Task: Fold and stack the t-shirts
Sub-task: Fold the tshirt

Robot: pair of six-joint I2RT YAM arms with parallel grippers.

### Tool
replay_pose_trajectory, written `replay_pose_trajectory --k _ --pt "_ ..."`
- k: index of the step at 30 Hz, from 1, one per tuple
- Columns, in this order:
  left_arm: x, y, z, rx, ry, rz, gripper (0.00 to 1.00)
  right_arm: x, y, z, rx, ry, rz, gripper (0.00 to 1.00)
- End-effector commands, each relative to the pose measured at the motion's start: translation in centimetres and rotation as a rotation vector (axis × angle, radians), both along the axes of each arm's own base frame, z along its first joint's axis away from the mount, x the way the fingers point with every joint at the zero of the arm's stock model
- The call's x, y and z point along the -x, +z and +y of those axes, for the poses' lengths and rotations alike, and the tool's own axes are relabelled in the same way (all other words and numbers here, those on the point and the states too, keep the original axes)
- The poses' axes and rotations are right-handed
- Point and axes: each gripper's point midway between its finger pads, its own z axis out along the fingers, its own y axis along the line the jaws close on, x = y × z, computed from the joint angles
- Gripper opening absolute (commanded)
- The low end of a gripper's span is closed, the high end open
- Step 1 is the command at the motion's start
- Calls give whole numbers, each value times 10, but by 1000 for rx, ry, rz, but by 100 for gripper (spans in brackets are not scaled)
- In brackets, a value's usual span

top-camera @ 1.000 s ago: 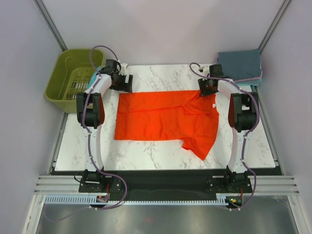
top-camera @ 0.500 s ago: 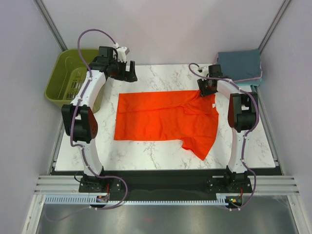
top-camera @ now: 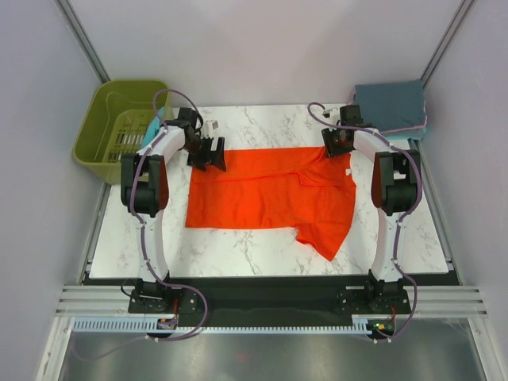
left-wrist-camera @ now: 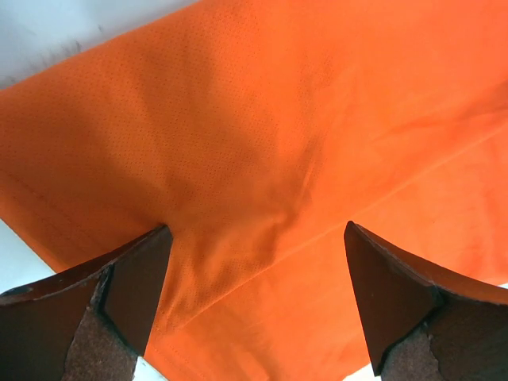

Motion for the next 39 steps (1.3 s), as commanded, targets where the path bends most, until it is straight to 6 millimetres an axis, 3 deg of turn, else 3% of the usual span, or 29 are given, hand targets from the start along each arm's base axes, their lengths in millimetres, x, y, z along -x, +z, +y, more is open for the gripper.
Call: replay_pose_trajectory --k 1,9,15,22,25,26,27,28,29,31,32,34,35,36,38,39 --pt "-23 6 1 -5 8 -52 98 0 14 4 -25 -4 -17 48" --pt "-56 -22 6 -54 17 -72 98 -14 -6 1 -13 -17 -10 48" --pt "-74 -12 4 -59 27 -131 98 -42 -5 -1 -1 -25 -60 49" --pt "-72 9 -2 -49 52 -153 99 -60 12 -3 19 -38 -117 49" --pt "-73 58 -8 -57 52 -247 99 -55 55 -1 17 -6 -172 49" --pt "-73 97 -10 -44 56 -323 100 -52 70 -2 19 -1 -193 49" --pt "-71 122 -11 -37 58 -371 100 -47 109 -1 14 4 -256 49" --pt "-69 146 -16 -25 49 -421 100 -43 129 -1 12 11 -289 49" --pt "-61 186 -18 -14 38 -501 99 -34 172 -1 11 30 -363 50" --pt "-49 217 -20 -8 36 -560 99 -18 198 3 12 68 -405 50" --pt "-36 247 -20 11 33 -617 99 -3 229 5 6 79 -452 51" --pt "-20 252 -19 28 36 -622 99 23 231 18 -34 146 -435 55" --pt "-10 256 -19 33 21 -629 100 42 247 20 -28 188 -456 55" --pt "6 277 -18 45 -6 -678 100 62 227 28 -35 233 -401 55" --pt "27 267 -15 12 -106 -693 99 101 229 36 -13 348 -388 55" --pt "44 282 -15 18 -137 -744 99 122 203 42 4 395 -326 55"
